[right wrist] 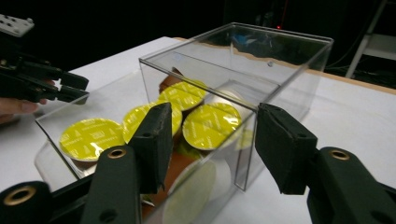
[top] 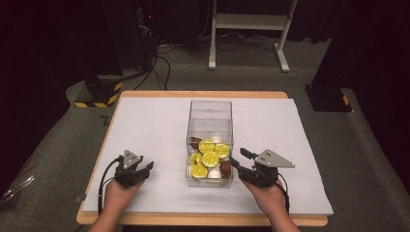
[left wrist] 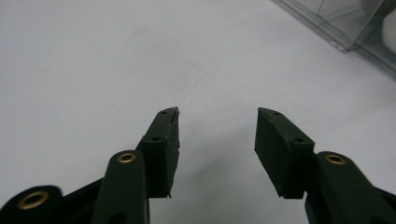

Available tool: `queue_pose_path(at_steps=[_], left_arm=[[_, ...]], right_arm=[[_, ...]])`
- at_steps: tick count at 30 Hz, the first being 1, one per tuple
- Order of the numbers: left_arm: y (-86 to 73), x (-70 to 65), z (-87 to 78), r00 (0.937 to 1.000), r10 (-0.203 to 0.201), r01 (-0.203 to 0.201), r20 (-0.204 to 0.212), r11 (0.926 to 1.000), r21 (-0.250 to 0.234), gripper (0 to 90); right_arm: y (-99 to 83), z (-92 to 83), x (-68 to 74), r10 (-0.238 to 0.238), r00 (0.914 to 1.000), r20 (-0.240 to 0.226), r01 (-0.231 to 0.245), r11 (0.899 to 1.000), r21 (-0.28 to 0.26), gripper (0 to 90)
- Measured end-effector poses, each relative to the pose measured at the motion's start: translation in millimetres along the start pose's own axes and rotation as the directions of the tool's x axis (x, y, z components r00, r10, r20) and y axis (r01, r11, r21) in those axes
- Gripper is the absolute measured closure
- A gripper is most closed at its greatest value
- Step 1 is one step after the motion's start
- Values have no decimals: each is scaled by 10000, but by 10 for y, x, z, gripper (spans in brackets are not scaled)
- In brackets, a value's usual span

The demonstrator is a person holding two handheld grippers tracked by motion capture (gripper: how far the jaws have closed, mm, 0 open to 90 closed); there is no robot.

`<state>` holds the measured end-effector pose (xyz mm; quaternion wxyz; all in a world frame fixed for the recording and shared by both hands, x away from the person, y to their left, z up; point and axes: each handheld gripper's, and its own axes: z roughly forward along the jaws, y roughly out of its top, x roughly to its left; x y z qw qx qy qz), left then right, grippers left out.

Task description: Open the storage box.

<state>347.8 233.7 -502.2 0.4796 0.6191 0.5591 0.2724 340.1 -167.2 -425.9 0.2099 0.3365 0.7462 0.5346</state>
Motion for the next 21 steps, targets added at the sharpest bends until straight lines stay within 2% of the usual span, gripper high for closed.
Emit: queue_pose_path(at_steps=[3,4,9,10,12,14,16,19,21], left_arm=[[-28,55,14,9997,151,-149,-170,9998,124,486],[-48,59,41,9998,-14,17,-186,9999,115,484],[-105,98,71,9996,281,-277,-53,9976,642,465],[-109,95,86,9999,-118,119,-47,9991,401,464],[-99,140,73,9998,-184,183,12,9978,639,456],[-96,148,81,9991,-413,413,-7,9972,630,439],[-91,161,88,9984,-571,572,-32,9964,619,414],[-93,159,87,9986,-524,526,-46,9966,633,412],[-93,164,94,9986,-475,488,-236,9969,615,378]], right_arm=[[62,33,39,-59,9999,-136,61,9999,129,407],[75,45,48,-47,9999,-137,49,9998,166,403],[142,123,103,-90,9999,-140,96,9992,382,433],[147,137,110,-38,9998,-191,46,9992,406,448],[153,158,115,24,9993,-368,-9,9992,394,491],[160,185,119,175,9984,-530,-149,9987,495,508],[163,206,135,45,9983,-574,-14,9985,538,510],[179,222,165,-170,9979,-624,213,9975,681,524],[187,229,174,-301,9973,-666,346,9971,676,526]])
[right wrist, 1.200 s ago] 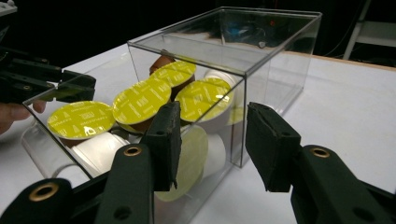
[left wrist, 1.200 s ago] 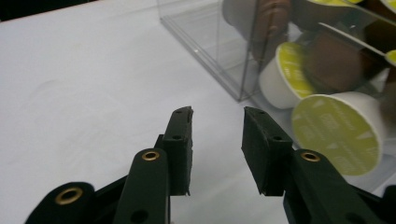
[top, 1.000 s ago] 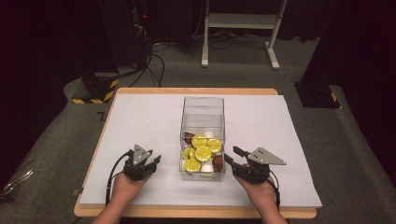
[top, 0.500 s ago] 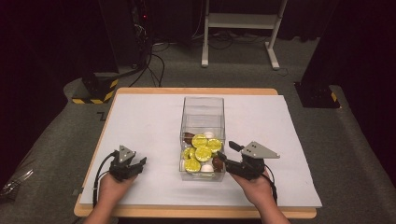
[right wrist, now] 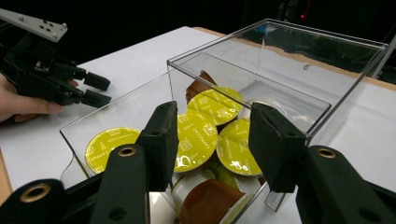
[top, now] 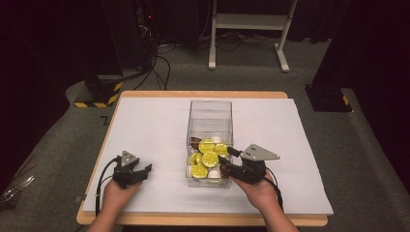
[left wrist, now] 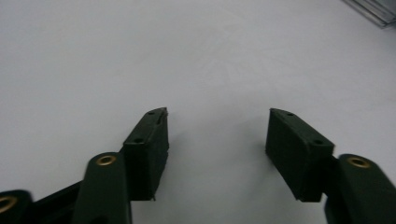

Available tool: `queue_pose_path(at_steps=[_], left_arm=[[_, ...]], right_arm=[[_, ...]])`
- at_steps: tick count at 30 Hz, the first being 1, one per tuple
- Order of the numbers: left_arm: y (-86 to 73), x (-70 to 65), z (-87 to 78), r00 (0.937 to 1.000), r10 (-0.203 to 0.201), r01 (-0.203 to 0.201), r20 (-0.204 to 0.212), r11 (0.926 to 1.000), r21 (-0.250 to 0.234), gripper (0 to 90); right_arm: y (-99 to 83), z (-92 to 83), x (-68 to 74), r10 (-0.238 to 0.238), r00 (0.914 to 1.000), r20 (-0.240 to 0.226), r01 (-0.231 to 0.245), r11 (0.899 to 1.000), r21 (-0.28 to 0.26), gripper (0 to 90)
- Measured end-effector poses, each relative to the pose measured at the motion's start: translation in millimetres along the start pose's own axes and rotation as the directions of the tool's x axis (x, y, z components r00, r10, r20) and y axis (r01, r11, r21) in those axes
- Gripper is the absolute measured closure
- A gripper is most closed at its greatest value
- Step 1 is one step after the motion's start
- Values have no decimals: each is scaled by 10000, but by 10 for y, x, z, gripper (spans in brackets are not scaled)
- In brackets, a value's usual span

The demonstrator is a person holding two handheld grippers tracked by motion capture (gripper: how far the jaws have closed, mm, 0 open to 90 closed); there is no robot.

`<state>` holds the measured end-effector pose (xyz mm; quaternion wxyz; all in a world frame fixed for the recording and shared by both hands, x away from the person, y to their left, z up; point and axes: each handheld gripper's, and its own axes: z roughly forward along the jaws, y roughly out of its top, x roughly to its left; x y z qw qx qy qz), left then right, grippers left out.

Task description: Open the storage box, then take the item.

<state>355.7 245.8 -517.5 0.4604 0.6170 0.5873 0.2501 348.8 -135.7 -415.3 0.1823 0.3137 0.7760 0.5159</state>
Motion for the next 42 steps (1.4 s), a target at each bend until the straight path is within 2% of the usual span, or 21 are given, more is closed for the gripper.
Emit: queue_pose_path(at_steps=[3,5,9,12,16,22,36,42], left_arm=[[4,10,1,9999,-53,54,-136,9999,111,335],[7,19,7,9996,-73,76,-257,9999,127,301],[8,14,15,9995,-174,175,-256,9998,33,295],[8,13,16,9995,-214,214,-253,9998,5,295],[8,17,13,9995,-194,195,-250,9998,27,294],[8,22,7,9996,-126,129,-245,9999,97,294],[7,18,11,9994,-174,176,-289,9998,62,286],[9,23,10,9995,-127,129,-286,9999,92,286]], right_arm=[[23,17,13,-191,9998,29,190,9996,198,508],[35,22,15,-115,9999,-25,116,9996,268,469],[55,41,11,-5,9998,-178,12,9992,410,416],[62,58,35,-181,9996,-217,190,9988,441,395],[86,72,65,-204,9996,-184,212,9989,419,382],[87,110,95,-286,9996,-14,286,9972,690,367],[49,142,118,-250,9993,-288,277,9945,1008,324],[58,223,154,-183,9993,-337,224,9915,1281,320]])
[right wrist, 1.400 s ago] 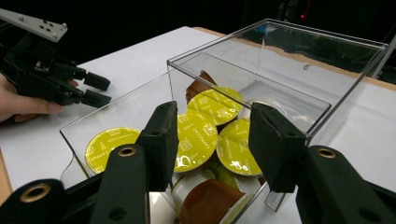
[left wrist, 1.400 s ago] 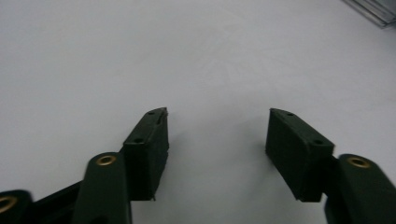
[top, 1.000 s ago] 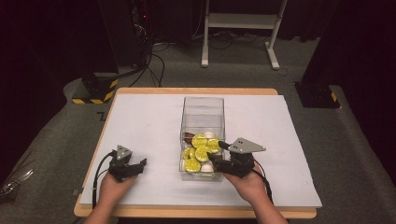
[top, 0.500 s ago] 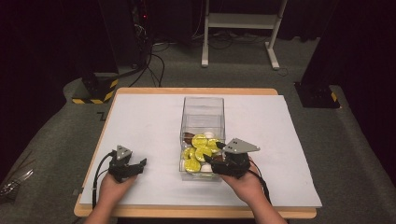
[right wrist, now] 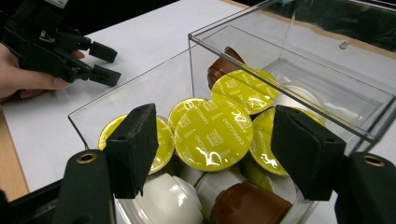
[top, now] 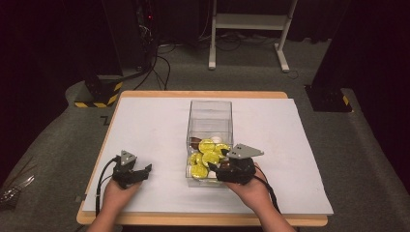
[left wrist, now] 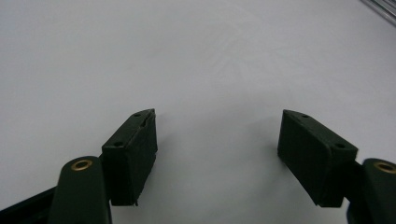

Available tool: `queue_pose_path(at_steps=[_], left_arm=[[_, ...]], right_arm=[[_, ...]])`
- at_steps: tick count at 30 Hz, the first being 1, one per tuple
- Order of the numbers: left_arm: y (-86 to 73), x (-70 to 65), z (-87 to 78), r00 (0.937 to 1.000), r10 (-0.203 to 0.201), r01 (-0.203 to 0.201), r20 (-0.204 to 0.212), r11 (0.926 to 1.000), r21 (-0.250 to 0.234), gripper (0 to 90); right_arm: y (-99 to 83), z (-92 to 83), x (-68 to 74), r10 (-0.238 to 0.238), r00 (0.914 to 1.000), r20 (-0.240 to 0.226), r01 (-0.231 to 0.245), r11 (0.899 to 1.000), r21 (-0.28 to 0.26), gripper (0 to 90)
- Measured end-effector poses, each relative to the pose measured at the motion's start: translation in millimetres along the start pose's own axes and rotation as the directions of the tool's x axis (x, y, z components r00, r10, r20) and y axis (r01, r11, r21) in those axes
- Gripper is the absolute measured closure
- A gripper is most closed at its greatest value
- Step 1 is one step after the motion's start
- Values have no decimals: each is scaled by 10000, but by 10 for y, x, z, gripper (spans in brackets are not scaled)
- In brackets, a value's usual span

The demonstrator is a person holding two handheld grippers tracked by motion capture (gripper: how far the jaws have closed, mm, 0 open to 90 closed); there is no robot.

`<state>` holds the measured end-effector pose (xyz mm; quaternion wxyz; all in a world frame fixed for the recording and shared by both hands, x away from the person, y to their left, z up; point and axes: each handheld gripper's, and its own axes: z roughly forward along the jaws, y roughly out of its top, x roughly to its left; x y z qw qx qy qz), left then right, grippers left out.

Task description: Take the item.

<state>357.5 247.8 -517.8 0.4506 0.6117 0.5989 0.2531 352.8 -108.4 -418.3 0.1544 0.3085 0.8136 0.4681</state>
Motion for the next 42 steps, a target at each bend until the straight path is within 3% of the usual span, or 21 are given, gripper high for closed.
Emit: queue_pose_path(at_steps=[9,27,37,42], left_arm=[[0,0,-1,10000,12,-12,0,10000,6,286],[1,2,-1,10000,27,-27,5,10000,15,285],[-1,-4,1,10000,-56,56,12,10000,-20,285],[-1,-4,1,10000,-55,55,12,10000,-21,285]], right_arm=[[89,156,59,-196,9995,230,183,9984,536,285],[120,364,121,-903,9923,847,720,9774,1988,257],[129,364,102,-779,9946,684,627,9774,2017,374],[130,367,95,-689,9956,641,547,9779,2017,382]])
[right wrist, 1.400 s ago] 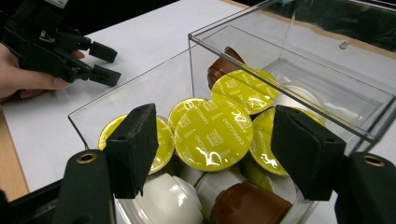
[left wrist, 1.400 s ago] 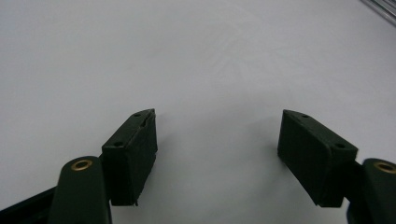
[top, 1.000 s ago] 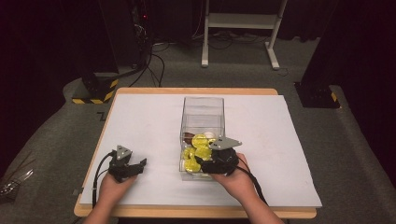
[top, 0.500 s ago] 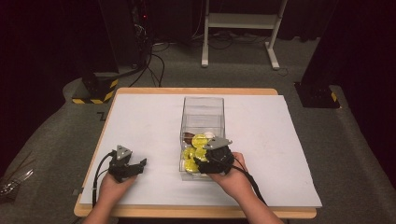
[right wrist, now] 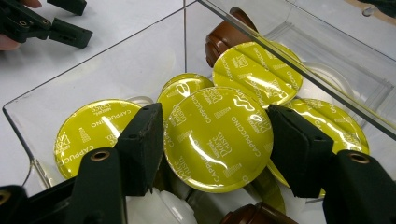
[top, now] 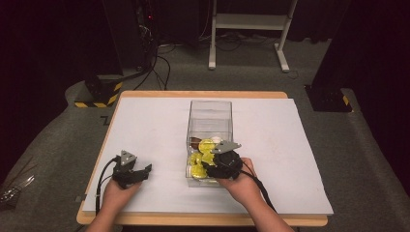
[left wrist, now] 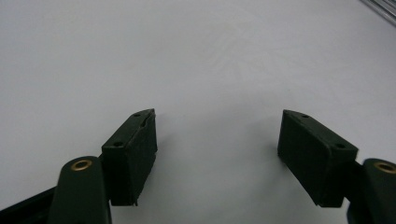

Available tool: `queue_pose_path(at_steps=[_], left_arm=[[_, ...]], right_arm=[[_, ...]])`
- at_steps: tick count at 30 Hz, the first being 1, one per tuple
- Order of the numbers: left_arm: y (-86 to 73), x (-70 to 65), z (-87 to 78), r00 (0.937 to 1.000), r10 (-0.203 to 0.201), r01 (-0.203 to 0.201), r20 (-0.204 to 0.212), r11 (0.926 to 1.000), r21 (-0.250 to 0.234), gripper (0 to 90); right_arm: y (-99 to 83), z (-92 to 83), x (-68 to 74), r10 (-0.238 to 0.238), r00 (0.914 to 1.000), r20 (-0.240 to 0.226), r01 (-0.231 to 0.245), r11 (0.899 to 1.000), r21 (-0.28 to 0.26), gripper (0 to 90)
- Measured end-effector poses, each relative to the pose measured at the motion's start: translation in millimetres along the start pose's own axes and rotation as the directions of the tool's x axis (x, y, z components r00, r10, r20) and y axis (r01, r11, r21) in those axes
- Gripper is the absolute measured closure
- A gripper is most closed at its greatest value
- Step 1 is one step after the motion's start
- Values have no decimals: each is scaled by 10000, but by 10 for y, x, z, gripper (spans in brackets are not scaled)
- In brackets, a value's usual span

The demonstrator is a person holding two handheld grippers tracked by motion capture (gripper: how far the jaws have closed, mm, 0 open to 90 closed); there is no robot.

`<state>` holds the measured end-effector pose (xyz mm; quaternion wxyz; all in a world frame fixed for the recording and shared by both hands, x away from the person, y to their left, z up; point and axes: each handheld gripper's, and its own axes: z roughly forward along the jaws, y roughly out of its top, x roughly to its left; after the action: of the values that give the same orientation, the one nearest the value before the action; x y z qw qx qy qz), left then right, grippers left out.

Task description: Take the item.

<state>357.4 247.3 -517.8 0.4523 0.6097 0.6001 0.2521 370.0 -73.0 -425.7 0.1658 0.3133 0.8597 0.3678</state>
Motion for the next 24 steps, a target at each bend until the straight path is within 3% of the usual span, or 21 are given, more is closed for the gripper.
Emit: queue_pose_path(at_steps=[3,5,6,9,16,20,24], left_arm=[[0,-2,3,10000,-37,37,-3,10000,-37,285],[1,4,-2,10000,61,-61,-3,10000,29,285],[0,-3,3,10000,-40,40,-3,10000,-42,285],[-1,-4,4,10000,-62,62,-5,10000,-58,285],[0,-2,2,10000,-33,33,-1,10000,-34,285],[1,5,-1,10000,56,-56,-1,10000,28,285],[1,4,-1,10000,46,-46,0,10000,23,285]], right_arm=[[-2,-2,-3,41,10000,-12,-42,10000,-34,386],[-6,-36,-4,114,9999,32,-113,9996,-261,510],[-5,-55,-13,121,9999,10,-121,9989,-449,512],[-3,-53,-7,24,10000,-96,-28,9995,-324,487],[1,-42,48,-24,10000,-43,22,9997,-255,310],[21,-32,67,-120,9999,93,122,9998,-177,272],[36,3,94,-402,9988,272,396,9990,226,273]])
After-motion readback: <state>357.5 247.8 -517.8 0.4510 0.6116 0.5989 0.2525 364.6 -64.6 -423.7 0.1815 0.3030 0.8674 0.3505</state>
